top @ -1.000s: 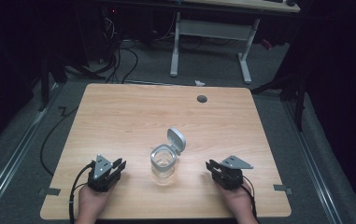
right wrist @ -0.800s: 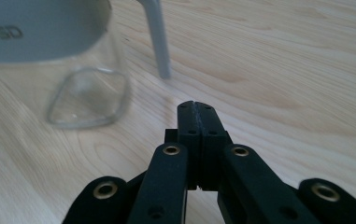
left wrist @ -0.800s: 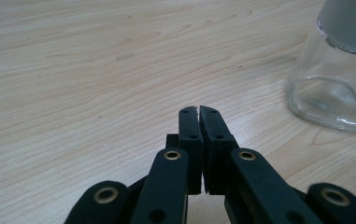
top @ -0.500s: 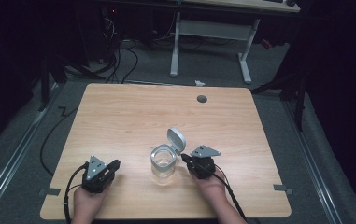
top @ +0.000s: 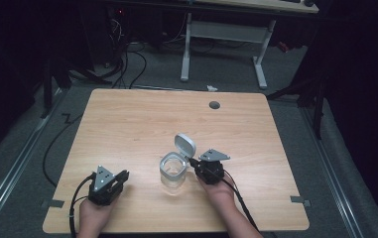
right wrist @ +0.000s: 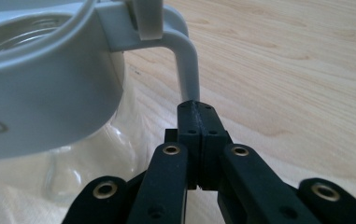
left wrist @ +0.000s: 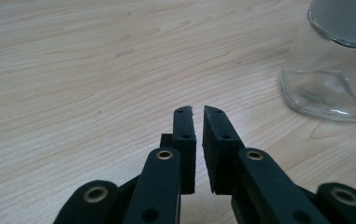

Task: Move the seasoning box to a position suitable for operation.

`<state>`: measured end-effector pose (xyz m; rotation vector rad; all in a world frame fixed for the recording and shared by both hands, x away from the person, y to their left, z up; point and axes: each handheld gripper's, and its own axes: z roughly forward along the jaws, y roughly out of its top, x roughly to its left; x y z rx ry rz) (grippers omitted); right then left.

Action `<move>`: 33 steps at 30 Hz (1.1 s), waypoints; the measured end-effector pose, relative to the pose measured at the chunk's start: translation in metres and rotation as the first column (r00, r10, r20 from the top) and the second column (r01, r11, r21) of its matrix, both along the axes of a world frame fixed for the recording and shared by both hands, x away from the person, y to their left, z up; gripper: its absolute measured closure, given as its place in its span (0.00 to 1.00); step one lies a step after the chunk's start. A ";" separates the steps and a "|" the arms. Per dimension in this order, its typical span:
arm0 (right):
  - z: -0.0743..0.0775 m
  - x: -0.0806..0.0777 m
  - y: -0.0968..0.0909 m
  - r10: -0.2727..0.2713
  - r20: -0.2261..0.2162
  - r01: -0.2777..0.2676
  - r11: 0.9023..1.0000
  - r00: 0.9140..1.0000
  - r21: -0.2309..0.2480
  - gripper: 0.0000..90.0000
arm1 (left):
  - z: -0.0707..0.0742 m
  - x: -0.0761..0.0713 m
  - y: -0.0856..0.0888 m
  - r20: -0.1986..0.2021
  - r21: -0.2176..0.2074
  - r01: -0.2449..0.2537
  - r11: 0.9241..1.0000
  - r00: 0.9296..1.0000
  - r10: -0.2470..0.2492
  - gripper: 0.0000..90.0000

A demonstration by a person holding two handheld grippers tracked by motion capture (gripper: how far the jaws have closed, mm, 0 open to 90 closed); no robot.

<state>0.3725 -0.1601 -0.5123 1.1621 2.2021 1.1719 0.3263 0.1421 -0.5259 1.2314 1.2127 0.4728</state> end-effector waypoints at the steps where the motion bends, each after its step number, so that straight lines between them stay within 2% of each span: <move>1: 0.000 0.003 0.001 0.000 -0.003 0.000 1.000 1.000 0.002 1.00 | 0.000 0.000 0.000 -0.001 -0.004 0.000 1.000 1.000 0.000 0.93; 6: 0.001 0.018 0.008 0.000 -0.005 0.000 1.000 1.000 0.014 1.00 | -0.001 0.000 -0.005 -0.011 0.005 0.007 1.000 1.000 -0.007 0.93; 9: 0.003 0.017 0.006 0.005 -0.001 -0.005 1.000 1.000 0.014 1.00 | -0.002 -0.001 -0.010 -0.012 0.010 0.010 1.000 1.000 -0.010 0.93; 13: 0.006 -0.001 -0.004 0.018 0.012 -0.018 1.000 1.000 -0.007 1.00 | -0.002 -0.001 -0.019 -0.011 0.023 0.015 1.000 1.000 -0.014 0.94; 15: 0.005 -0.013 -0.014 0.025 0.009 -0.025 1.000 1.000 -0.006 1.00 | -0.002 0.001 -0.023 -0.004 0.053 0.009 0.999 1.000 -0.008 0.96; 20: 0.005 -0.041 -0.045 -0.001 0.019 0.002 1.000 1.000 -0.020 1.00 | 0.001 0.009 -0.035 -0.008 0.025 -0.005 1.000 1.000 0.005 0.99; 21: 0.005 -0.041 -0.045 -0.001 0.019 0.002 1.000 1.000 -0.020 1.00 | 0.001 0.011 -0.040 -0.013 0.030 -0.002 1.000 1.000 0.002 0.99; 22: 0.007 -0.052 -0.061 -0.006 0.029 0.006 1.000 1.000 -0.004 1.00 | 0.000 0.013 -0.050 -0.015 0.044 0.002 0.999 1.000 -0.001 0.99; 25: 0.005 -0.063 -0.077 -0.020 0.051 0.020 1.000 0.998 -0.008 1.00 | -0.004 0.018 -0.061 -0.023 0.061 0.003 0.998 1.000 -0.001 0.99; 28: 0.002 -0.067 -0.086 -0.026 0.039 0.026 1.000 0.999 -0.003 1.00 | -0.006 0.021 -0.066 -0.032 0.062 0.004 0.998 0.999 -0.002 0.99; 29: 0.000 -0.066 -0.092 -0.039 0.028 0.039 0.999 0.999 -0.007 1.00 | -0.007 0.024 -0.071 -0.037 0.050 0.005 0.999 0.999 -0.003 0.99; 31: -0.001 -0.063 -0.096 -0.059 0.009 0.059 0.998 0.998 0.027 1.00 | -0.007 0.025 -0.075 -0.041 0.035 0.005 0.999 0.999 -0.004 0.99; 33: -0.001 -0.062 -0.096 -0.080 0.003 0.080 0.997 0.997 0.019 1.00 | -0.007 0.024 -0.081 -0.040 0.030 0.015 0.999 0.999 -0.013 0.99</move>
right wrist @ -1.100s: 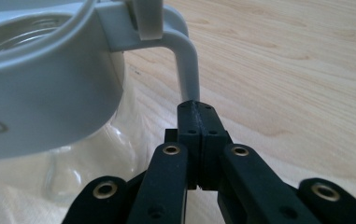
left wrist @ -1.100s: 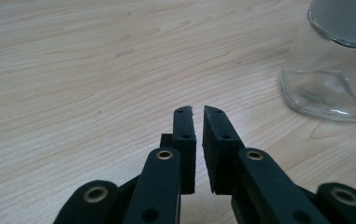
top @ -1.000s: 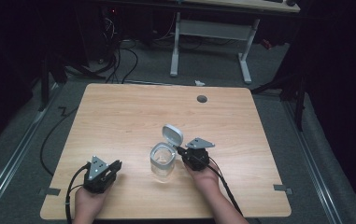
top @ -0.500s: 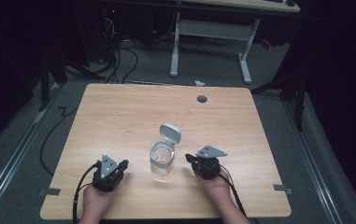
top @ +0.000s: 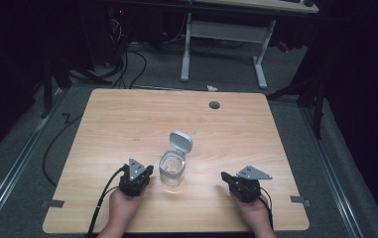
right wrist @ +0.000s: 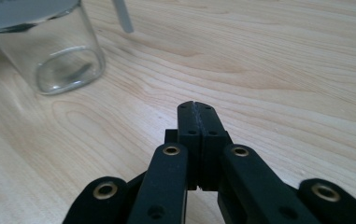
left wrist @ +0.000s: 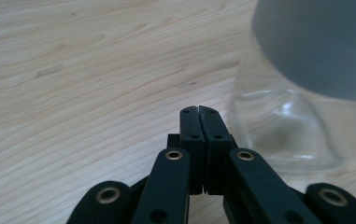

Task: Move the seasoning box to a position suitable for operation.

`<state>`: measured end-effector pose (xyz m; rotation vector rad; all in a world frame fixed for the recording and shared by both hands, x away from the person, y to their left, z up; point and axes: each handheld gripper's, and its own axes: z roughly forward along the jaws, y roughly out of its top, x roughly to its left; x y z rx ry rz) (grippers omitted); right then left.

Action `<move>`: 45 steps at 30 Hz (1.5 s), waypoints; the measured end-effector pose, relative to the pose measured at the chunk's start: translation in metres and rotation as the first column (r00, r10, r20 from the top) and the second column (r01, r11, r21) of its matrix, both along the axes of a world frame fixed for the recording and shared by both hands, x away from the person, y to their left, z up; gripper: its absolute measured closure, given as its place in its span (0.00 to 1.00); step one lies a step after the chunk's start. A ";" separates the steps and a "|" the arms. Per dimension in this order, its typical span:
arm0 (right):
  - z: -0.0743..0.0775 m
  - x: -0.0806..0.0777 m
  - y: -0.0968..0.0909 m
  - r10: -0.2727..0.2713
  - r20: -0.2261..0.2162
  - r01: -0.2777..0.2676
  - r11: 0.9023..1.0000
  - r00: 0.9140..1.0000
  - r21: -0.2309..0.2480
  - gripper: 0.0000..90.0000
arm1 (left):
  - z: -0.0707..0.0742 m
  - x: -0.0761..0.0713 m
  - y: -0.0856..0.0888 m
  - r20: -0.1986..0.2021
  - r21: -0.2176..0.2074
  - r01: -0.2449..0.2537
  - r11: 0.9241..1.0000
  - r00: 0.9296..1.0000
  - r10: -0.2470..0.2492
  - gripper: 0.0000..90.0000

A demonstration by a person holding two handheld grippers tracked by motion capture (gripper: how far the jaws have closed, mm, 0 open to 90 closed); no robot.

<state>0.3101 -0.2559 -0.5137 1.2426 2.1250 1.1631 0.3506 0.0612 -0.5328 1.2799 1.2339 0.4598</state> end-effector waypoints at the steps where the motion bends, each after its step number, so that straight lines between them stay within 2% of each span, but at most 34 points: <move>1: 0.000 0.000 0.001 -0.003 0.001 0.003 1.000 1.000 -0.007 1.00 | -0.001 -0.001 -0.005 -0.003 0.002 0.007 1.000 1.000 -0.007 0.99; 4: -0.001 -0.002 0.001 -0.006 -0.010 0.006 1.000 1.000 -0.019 1.00 | -0.001 -0.002 -0.006 -0.007 -0.007 0.012 1.000 1.000 -0.012 0.99; 8: 0.001 -0.002 0.005 -0.035 -0.008 0.035 0.999 0.999 -0.035 1.00 | 0.002 -0.007 -0.006 -0.003 -0.015 0.030 0.999 1.000 -0.030 0.99; 10: 0.000 -0.002 0.007 -0.029 -0.003 0.029 0.998 1.000 -0.050 1.00 | 0.002 -0.008 -0.006 -0.003 -0.014 0.035 0.999 0.999 -0.035 0.99; 15: -0.002 -0.002 0.008 -0.029 -0.004 0.029 0.999 1.000 -0.039 1.00 | 0.004 -0.015 -0.010 0.000 -0.016 0.058 0.998 0.998 -0.058 1.00; 18: -0.002 -0.002 0.008 -0.006 -0.006 0.006 0.998 1.000 -0.057 1.00 | 0.005 -0.018 -0.011 -0.002 -0.016 0.067 0.998 0.998 -0.067 1.00; 23: -0.002 -0.002 0.009 -0.013 -0.006 0.012 0.998 1.000 -0.059 1.00 | 0.006 -0.028 -0.019 0.002 -0.014 0.100 0.995 0.995 -0.100 1.00; 31: -0.003 -0.002 0.008 -0.005 0.000 0.005 0.999 1.000 -0.047 1.00 | 0.005 -0.035 -0.030 -0.004 -0.020 0.145 0.989 0.989 -0.146 1.00; 41: -0.003 -0.004 0.009 0.003 0.010 -0.003 0.999 1.000 -0.034 1.00 | 0.001 -0.043 -0.030 -0.008 -0.012 0.167 0.986 0.986 -0.167 0.99; 45: -0.002 -0.004 0.012 0.009 0.015 -0.009 0.999 1.000 -0.038 0.99 | -0.001 -0.044 -0.032 -0.009 -0.022 0.168 0.986 0.986 -0.168 0.99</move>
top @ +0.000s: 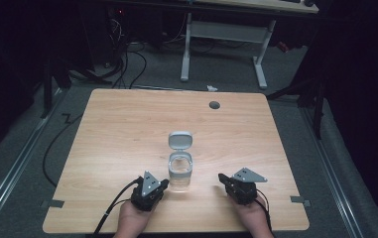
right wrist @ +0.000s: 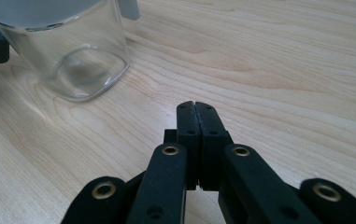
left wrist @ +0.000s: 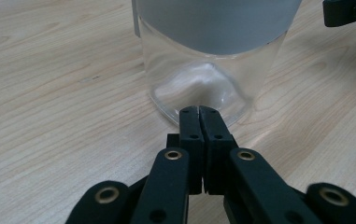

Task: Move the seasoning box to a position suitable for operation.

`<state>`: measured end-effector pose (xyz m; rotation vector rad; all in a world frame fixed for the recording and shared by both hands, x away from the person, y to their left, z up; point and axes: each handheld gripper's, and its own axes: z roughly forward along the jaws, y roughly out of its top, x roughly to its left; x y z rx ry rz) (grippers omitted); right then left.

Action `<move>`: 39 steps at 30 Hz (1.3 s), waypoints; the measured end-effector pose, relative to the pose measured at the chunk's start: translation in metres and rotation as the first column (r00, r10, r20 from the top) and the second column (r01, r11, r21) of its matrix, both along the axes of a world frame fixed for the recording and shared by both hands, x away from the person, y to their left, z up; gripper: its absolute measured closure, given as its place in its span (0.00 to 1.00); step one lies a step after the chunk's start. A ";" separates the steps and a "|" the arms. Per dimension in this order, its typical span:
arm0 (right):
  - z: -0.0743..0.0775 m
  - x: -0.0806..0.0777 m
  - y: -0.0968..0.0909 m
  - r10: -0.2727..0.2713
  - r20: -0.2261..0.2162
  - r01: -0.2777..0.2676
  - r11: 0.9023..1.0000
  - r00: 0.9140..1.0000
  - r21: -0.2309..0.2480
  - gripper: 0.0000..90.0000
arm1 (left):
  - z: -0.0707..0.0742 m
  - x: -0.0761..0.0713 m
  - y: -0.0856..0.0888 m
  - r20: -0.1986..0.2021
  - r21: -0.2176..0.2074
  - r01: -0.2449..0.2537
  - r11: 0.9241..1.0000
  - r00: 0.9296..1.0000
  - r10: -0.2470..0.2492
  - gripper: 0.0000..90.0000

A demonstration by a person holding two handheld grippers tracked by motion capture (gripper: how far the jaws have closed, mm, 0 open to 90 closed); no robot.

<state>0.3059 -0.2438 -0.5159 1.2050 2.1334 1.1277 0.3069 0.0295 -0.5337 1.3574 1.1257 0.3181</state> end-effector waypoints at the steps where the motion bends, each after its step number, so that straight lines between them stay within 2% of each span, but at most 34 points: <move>1: 0.000 0.000 0.000 0.000 0.000 0.000 1.000 1.000 0.000 0.99 | 0.000 0.000 0.000 0.000 0.000 0.000 1.000 1.000 0.000 0.99; 3: 0.001 0.000 0.006 0.027 0.007 -0.027 0.999 1.000 -0.032 0.98 | -0.001 0.001 -0.003 -0.001 0.002 0.005 1.000 1.000 -0.005 1.00; 7: 0.003 0.001 0.012 0.036 0.010 -0.036 0.999 0.999 -0.025 0.98 | -0.001 0.002 -0.003 0.001 -0.003 0.018 1.000 1.000 -0.018 1.00; 12: 0.008 0.009 0.022 0.043 0.007 -0.042 0.999 0.999 -0.030 0.99 | 0.000 -0.007 -0.006 -0.007 -0.017 0.053 0.998 0.999 -0.053 0.99; 15: 0.013 0.018 0.028 0.032 0.016 -0.031 0.999 0.999 -0.022 0.99 | 0.000 -0.011 -0.009 -0.007 -0.016 0.076 0.997 0.997 -0.077 0.99; 18: 0.021 0.037 0.037 0.010 0.029 -0.011 1.000 1.000 0.002 1.00 | 0.000 -0.012 -0.014 -0.014 -0.019 0.095 0.995 0.995 -0.095 0.98; 21: 0.026 0.048 0.041 -0.004 0.027 0.004 1.000 1.000 0.019 1.00 | -0.002 -0.011 -0.017 -0.018 -0.017 0.095 0.995 0.995 -0.096 0.98; 23: 0.035 0.066 0.049 -0.007 0.046 0.006 1.000 0.999 0.022 1.00 | -0.001 -0.009 -0.019 -0.016 -0.030 0.086 0.996 0.996 -0.087 0.97; 27: 0.044 0.082 0.058 -0.014 0.060 0.012 0.999 0.998 0.046 1.00 | -0.001 -0.007 -0.019 -0.017 -0.033 0.077 0.996 0.997 -0.078 0.97; 33: 0.057 0.098 0.069 -0.014 0.092 0.008 0.998 0.996 0.068 1.00 | -0.001 -0.005 -0.020 -0.013 -0.033 0.072 0.997 0.997 -0.073 0.98; 35: 0.059 0.100 0.071 -0.014 0.095 0.008 0.998 0.995 0.062 1.00 | -0.001 -0.005 -0.020 -0.013 -0.033 0.071 0.997 0.997 -0.072 0.98; 39: 0.069 0.107 0.077 -0.006 0.111 -0.003 0.997 0.994 0.083 1.00 | -0.001 -0.004 -0.020 -0.016 -0.034 0.071 0.997 0.997 -0.071 0.99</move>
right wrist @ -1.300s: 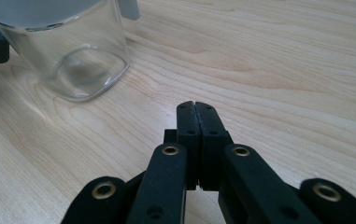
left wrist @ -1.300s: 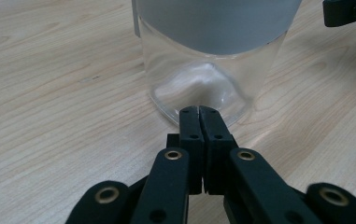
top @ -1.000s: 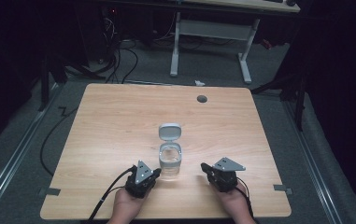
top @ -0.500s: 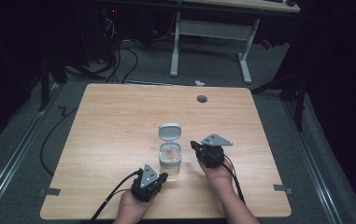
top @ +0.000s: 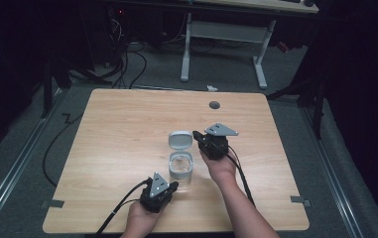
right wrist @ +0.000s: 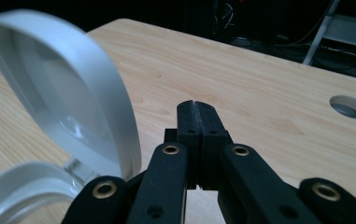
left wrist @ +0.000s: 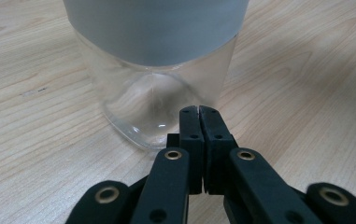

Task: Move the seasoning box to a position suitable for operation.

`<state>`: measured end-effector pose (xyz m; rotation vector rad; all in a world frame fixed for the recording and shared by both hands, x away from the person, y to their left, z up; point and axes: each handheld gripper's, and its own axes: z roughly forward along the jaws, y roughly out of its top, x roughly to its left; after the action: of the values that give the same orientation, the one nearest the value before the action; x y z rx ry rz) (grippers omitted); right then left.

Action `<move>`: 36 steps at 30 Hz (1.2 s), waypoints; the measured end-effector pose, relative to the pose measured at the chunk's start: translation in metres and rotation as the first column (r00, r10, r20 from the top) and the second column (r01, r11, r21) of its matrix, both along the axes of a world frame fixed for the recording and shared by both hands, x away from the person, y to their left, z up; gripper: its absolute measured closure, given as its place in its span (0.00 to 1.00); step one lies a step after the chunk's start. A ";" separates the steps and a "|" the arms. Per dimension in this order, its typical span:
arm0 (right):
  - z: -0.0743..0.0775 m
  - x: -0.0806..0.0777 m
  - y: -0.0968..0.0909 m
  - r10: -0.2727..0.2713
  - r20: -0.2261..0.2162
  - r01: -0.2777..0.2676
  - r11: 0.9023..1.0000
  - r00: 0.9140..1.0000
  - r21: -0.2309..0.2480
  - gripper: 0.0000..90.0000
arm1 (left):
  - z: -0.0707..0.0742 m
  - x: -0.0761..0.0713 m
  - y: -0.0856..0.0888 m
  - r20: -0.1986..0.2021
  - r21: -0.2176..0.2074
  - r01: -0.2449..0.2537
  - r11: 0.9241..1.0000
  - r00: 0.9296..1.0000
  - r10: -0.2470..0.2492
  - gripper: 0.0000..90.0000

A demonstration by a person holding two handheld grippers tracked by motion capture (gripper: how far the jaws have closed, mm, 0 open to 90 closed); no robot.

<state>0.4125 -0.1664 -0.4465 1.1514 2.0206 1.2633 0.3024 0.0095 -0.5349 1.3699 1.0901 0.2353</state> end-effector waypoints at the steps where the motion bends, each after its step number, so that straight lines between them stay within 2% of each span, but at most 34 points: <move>1: 0.000 0.000 0.000 0.000 0.000 0.000 1.000 1.000 0.000 1.00 | 0.000 0.000 0.000 0.000 0.000 0.000 1.000 1.000 0.000 0.99; 3: 0.008 0.000 0.003 0.011 0.011 -0.011 1.000 1.000 0.013 1.00 | 0.000 0.000 0.000 0.002 0.002 -0.003 1.000 1.000 0.003 0.99; 10: 0.020 -0.008 0.005 0.038 0.028 -0.039 0.999 0.999 0.019 1.00 | 0.000 0.000 0.001 -0.001 0.001 -0.004 1.000 1.000 0.004 0.99; 13: 0.020 -0.015 0.004 0.054 0.030 -0.055 0.998 0.998 0.028 1.00 | 0.000 -0.001 0.000 0.001 0.004 -0.003 1.000 1.000 0.003 1.00; 17: 0.019 -0.023 0.006 0.068 0.030 -0.068 0.998 0.997 0.012 1.00 | 0.000 -0.001 0.000 0.001 0.004 -0.004 1.000 1.000 0.004 0.99; 25: 0.006 -0.061 0.013 0.132 0.027 -0.132 0.991 0.991 0.009 1.00 | 0.000 -0.001 0.001 -0.002 -0.001 -0.009 1.000 1.000 0.009 0.99; 28: 0.007 -0.066 0.011 0.131 0.033 -0.132 0.991 0.991 0.015 0.99 | 0.000 -0.001 0.001 -0.002 -0.007 -0.009 1.000 1.000 0.009 0.99; 32: 0.007 -0.067 -0.003 0.101 0.047 -0.101 0.995 0.994 0.004 0.99 | 0.005 -0.006 0.007 0.001 -0.004 0.013 1.000 1.000 -0.013 0.98; 33: 0.002 -0.065 -0.016 0.071 0.029 -0.071 0.997 0.997 0.009 0.99 | 0.008 -0.008 0.011 0.014 0.001 0.012 1.000 1.000 -0.012 0.96; 34: 0.002 -0.065 -0.016 0.071 0.029 -0.071 0.997 0.997 0.009 0.99 | 0.009 -0.009 0.015 0.022 0.010 0.008 1.000 1.000 -0.009 0.96; 35: -0.005 -0.063 -0.030 0.034 0.007 -0.034 0.999 0.999 0.014 0.99 | 0.015 -0.008 0.028 0.030 0.003 -0.006 1.000 1.000 0.006 0.95; 36: -0.005 -0.063 -0.030 0.034 0.007 -0.034 0.999 0.999 0.014 0.99 | 0.015 -0.008 0.028 0.030 0.003 -0.006 1.000 1.000 0.006 0.93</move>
<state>0.3490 -0.1966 -0.4515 1.1222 2.0374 1.2980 0.2945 0.0377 -0.5201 1.3616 1.0694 0.2618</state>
